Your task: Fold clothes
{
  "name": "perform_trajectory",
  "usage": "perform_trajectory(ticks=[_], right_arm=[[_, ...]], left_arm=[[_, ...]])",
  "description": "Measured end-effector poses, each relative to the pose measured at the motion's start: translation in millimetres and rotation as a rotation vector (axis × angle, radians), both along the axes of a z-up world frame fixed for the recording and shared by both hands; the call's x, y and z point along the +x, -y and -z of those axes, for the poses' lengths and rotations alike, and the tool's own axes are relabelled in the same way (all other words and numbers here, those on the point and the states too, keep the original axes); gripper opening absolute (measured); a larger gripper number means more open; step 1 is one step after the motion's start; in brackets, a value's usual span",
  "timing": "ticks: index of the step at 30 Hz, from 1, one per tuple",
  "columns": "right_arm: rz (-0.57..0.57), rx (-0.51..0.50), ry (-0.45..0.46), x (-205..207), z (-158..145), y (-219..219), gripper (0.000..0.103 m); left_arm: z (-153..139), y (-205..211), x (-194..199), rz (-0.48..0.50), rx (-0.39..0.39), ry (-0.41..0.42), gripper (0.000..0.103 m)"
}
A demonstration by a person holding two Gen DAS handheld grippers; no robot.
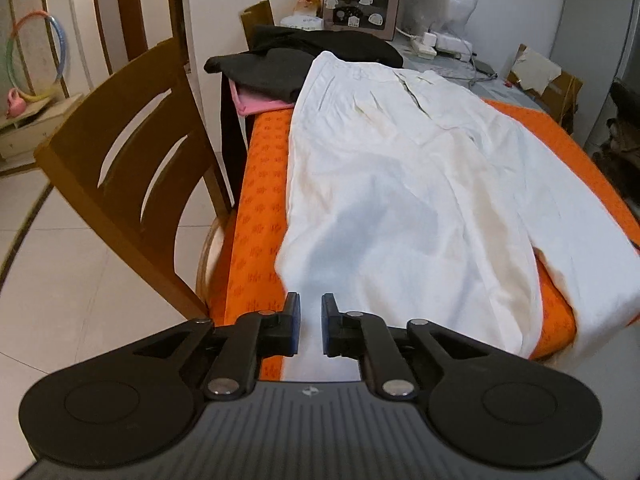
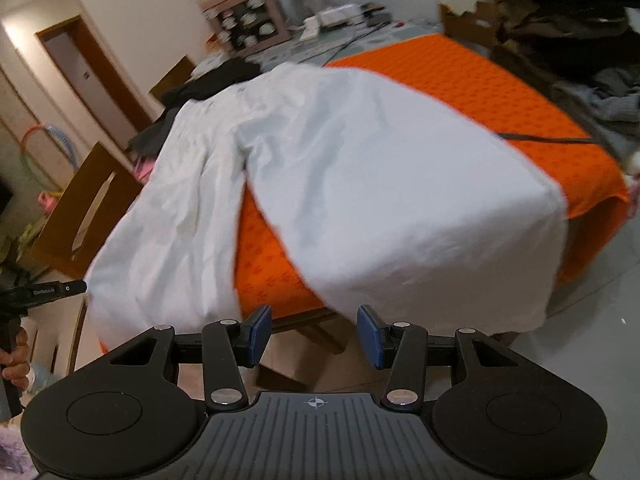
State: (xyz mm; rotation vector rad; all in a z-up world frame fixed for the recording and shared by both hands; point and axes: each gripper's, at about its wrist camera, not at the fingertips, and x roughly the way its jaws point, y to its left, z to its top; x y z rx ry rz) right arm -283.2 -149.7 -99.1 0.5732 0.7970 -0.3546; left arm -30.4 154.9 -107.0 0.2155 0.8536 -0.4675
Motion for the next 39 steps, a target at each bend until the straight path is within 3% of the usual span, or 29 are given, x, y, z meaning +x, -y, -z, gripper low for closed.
perform_trajectory(ticks=[4, 10, 15, 18, 19, 28, 32, 34, 37, 39], right_arm=[[-0.05, -0.014, -0.009, 27.3, 17.5, -25.2, 0.05], [-0.054, -0.013, -0.006, 71.9, 52.3, -64.0, 0.05], [-0.053, -0.096, -0.057, 107.3, 82.0, -91.0, 0.049], [-0.032, -0.149, -0.08, 117.6, 93.5, -100.1, 0.042], [-0.022, -0.166, -0.087, 120.5, 96.8, -102.7, 0.038], [0.054, -0.331, -0.14, 137.4, 104.6, -119.4, 0.038], [0.147, -0.311, -0.135, 117.4, 101.2, -104.4, 0.026], [0.23, -0.318, -0.174, 103.1, 101.8, -88.1, 0.006], [0.273, -0.298, -0.193, 87.0, 96.8, -64.4, 0.006], [0.235, -0.271, -0.172, 84.6, 90.8, -57.6, 0.008]], left_arm=[[-4.3, -14.7, -10.7, 0.028, -0.007, 0.016, 0.032], [-14.0, -32.9, -12.3, 0.082, -0.004, 0.033, 0.042], [-23.5, -49.9, -8.3, 0.124, -0.007, 0.058, 0.052], [-26.3, -60.8, -6.9, 0.139, -0.017, 0.074, 0.057], [-26.0, -63.8, -6.3, 0.141, -0.016, 0.076, 0.058], [-0.7, -69.0, 10.2, 0.186, -0.011, 0.036, 0.059], [17.5, -61.0, 19.6, 0.207, -0.022, 0.009, 0.058], [25.1, -56.6, 23.9, 0.211, -0.033, -0.011, 0.057], [34.2, -52.7, 32.4, 0.202, -0.059, -0.042, 0.057], [40.2, -51.0, 39.4, 0.185, -0.082, -0.067, 0.057]])
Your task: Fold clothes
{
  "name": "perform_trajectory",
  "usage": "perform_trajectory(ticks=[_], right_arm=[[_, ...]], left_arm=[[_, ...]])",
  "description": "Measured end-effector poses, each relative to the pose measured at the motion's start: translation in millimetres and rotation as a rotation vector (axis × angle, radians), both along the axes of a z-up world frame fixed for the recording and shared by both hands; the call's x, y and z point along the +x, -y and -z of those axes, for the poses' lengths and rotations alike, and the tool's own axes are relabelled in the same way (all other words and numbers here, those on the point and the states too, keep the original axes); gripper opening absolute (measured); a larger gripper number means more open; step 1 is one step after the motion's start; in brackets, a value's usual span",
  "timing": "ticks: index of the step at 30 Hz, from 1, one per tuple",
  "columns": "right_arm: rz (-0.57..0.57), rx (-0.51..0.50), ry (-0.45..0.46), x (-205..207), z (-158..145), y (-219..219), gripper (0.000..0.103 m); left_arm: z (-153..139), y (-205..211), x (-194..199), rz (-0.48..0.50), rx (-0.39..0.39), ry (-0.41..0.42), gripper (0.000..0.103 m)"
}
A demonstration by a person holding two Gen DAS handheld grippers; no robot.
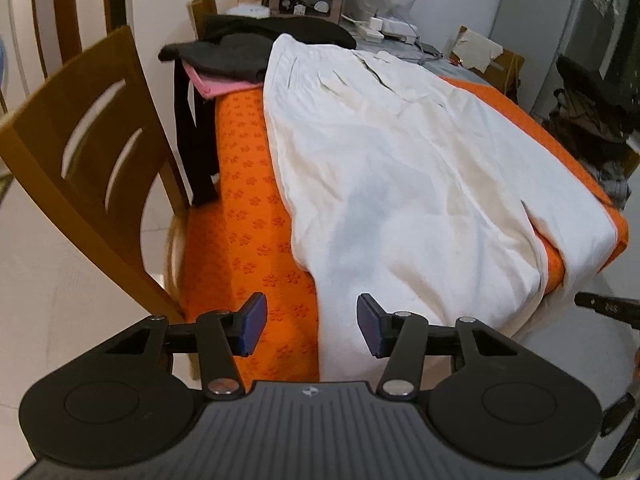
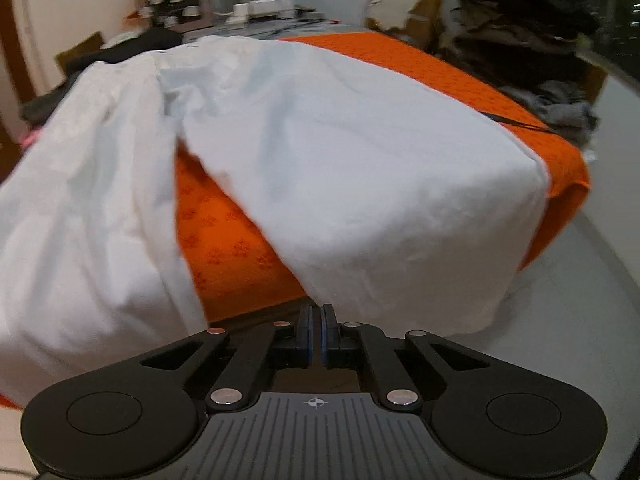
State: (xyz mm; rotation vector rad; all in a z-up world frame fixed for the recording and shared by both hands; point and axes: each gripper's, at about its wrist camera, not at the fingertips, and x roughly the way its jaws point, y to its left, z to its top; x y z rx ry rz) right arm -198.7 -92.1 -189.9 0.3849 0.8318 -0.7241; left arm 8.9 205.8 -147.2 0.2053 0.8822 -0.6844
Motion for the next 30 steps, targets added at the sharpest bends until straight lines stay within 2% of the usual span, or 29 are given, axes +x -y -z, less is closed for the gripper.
perform_trajectory(ticks=[3, 4, 5, 7, 8, 10, 12, 13, 14, 19, 21, 25, 30], right_arm=[[-0.088, 0.0, 0.075, 3.5, -11.5, -5.0, 0.016], [-0.121, 0.001, 0.097, 7.3, -15.1, -7.7, 0.024], [-0.151, 0.006, 0.106, 14.1, -16.2, -10.1, 0.028], [-0.213, 0.011, 0.114, 29.0, -16.8, -15.6, 0.029], [-0.23, 0.007, 0.1, 36.7, -14.5, -17.1, 0.029], [-0.26, -0.001, 0.069, 52.2, -9.4, -19.6, 0.029], [-0.266, 0.025, 0.075, 57.4, -8.0, -16.6, 0.022], [-0.268, 0.038, 0.08, 59.7, -7.3, -14.9, 0.015], [-0.269, 0.055, 0.079, 59.9, -10.1, -13.3, 0.012], [-0.262, 0.143, 0.157, 39.9, -39.1, -5.0, 0.01], [-0.26, 0.149, 0.161, 34.7, -46.2, -4.0, 0.01], [-0.244, 0.152, 0.066, 44.9, -28.9, 0.6, 0.012], [-0.285, 0.136, -0.084, 54.1, -15.9, -5.8, 0.014]], left_arm=[[9.6, 0.8, 10.0, -0.038, -0.028, -0.047, 0.054], [12.5, 1.1, 13.0, -0.049, -0.036, -0.063, 0.048], [15.7, 1.3, 16.1, -0.056, -0.049, -0.083, 0.043], [19.5, 2.5, 20.0, -0.067, -0.069, -0.118, 0.028], [21.2, 3.1, 20.9, -0.07, -0.078, -0.129, 0.025], [22.0, 4.3, 20.2, -0.064, -0.091, -0.14, 0.008], [19.5, 5.4, 17.5, -0.061, -0.09, -0.132, 0.003], [16.7, 4.6, 16.1, -0.065, -0.093, -0.128, 0.002], [13.2, 3.1, 14.9, -0.072, -0.097, -0.124, 0.002], [-14.5, -16.4, 13.8, -0.108, -0.15, -0.104, 0.0], [-17.1, -25.7, 14.6, -0.133, -0.129, -0.093, 0.0], [-2.9, -45.8, 22.1, -0.197, -0.09, -0.123, 0.0], [-6.9, -56.7, 28.3, -0.224, -0.093, -0.103, 0.001]])
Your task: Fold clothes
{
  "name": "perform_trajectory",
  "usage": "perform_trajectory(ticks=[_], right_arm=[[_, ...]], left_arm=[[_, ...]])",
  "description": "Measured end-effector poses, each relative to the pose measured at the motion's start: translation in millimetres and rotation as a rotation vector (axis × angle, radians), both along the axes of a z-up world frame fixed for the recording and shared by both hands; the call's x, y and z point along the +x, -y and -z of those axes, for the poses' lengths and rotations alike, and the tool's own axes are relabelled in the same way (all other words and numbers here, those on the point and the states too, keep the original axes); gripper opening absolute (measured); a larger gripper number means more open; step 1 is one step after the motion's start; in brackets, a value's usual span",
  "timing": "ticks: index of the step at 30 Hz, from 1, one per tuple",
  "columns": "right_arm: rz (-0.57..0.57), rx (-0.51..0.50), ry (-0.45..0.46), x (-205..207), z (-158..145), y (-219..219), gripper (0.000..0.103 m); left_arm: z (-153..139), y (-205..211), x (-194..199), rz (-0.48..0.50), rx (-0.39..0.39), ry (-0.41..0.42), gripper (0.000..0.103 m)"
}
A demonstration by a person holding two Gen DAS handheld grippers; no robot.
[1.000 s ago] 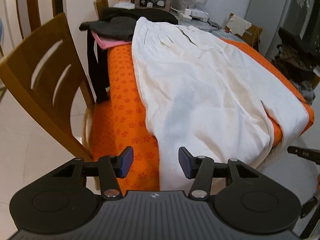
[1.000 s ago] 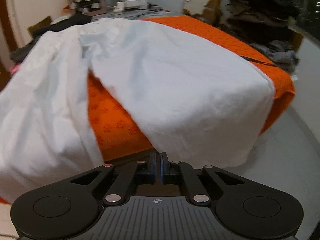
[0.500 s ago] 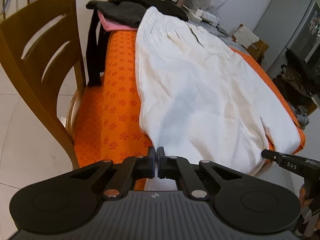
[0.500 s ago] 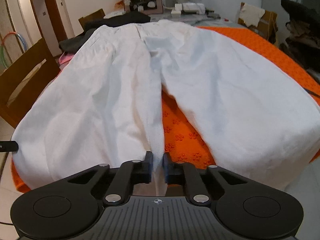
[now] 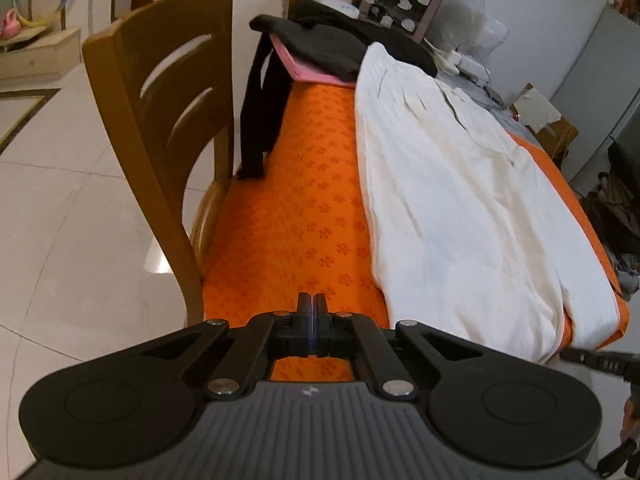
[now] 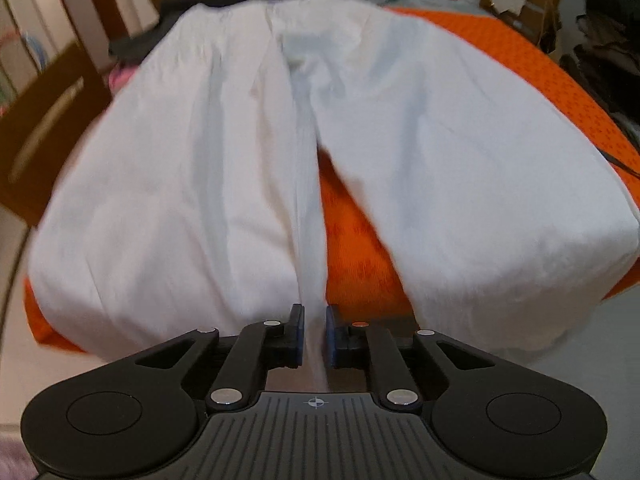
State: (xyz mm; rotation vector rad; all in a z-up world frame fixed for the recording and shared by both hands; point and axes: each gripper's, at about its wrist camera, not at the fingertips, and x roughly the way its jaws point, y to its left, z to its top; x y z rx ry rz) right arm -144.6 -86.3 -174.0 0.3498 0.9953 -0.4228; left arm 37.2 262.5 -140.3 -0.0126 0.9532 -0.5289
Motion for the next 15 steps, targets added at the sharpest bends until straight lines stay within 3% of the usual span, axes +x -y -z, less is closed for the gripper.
perform_trajectory(ticks=[3, 8, 10, 15], right_arm=[[-0.001, -0.011, 0.023, -10.3, -6.1, -3.6, 0.016], [0.015, -0.057, 0.083, -30.3, -29.6, 3.3, 0.033], [0.025, -0.075, 0.105, -37.3, -39.9, 12.7, 0.034], [0.066, -0.091, 0.13, -59.8, -59.8, 49.6, 0.038]], left_arm=[[-5.7, 4.1, -2.4, 0.026, 0.011, 0.026, 0.004], [-16.3, 16.7, -12.9, 0.08, 0.025, 0.067, 0.027], [-22.0, 27.3, -16.4, 0.105, 0.028, 0.081, 0.04], [-34.1, 60.3, -20.1, 0.157, 0.029, 0.1, 0.053]])
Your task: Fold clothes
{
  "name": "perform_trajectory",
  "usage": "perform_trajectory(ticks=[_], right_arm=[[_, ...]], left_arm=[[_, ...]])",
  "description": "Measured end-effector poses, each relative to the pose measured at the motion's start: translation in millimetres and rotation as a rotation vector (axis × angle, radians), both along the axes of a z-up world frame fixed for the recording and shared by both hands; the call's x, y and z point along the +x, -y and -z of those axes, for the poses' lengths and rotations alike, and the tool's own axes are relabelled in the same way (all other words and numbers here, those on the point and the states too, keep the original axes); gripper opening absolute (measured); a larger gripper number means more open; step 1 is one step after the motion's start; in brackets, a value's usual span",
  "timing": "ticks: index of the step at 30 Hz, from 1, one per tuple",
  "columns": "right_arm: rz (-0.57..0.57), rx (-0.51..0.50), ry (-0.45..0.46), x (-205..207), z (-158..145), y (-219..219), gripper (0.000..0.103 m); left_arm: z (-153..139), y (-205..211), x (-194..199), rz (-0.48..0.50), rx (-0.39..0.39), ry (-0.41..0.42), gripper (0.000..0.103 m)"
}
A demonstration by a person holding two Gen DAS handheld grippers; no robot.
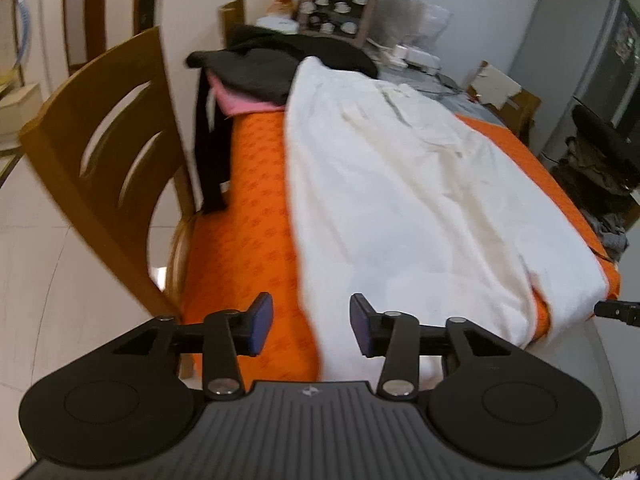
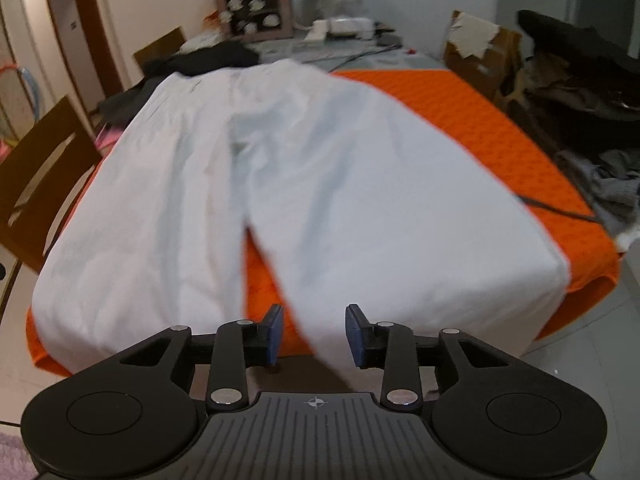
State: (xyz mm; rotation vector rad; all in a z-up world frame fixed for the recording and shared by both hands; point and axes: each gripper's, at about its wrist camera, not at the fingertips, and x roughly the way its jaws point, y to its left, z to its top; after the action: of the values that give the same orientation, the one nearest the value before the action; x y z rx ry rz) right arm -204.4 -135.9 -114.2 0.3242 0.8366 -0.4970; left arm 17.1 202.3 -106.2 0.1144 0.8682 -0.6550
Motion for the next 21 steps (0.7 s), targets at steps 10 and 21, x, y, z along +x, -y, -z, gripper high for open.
perform_trajectory(ticks=[10, 21], right_arm=[[0.058, -0.011, 0.019, -46.9, 4.4, 120.1, 0.04], [-0.092, 0.047, 0.027, -60.3, 9.3, 247.4, 0.04]], left_arm=[[-23.3, 99.2, -3.4, 0.002, -0.018, 0.058, 0.069], [-33.6, 216.2, -52.3, -0.164, -0.047, 0.062, 0.075]])
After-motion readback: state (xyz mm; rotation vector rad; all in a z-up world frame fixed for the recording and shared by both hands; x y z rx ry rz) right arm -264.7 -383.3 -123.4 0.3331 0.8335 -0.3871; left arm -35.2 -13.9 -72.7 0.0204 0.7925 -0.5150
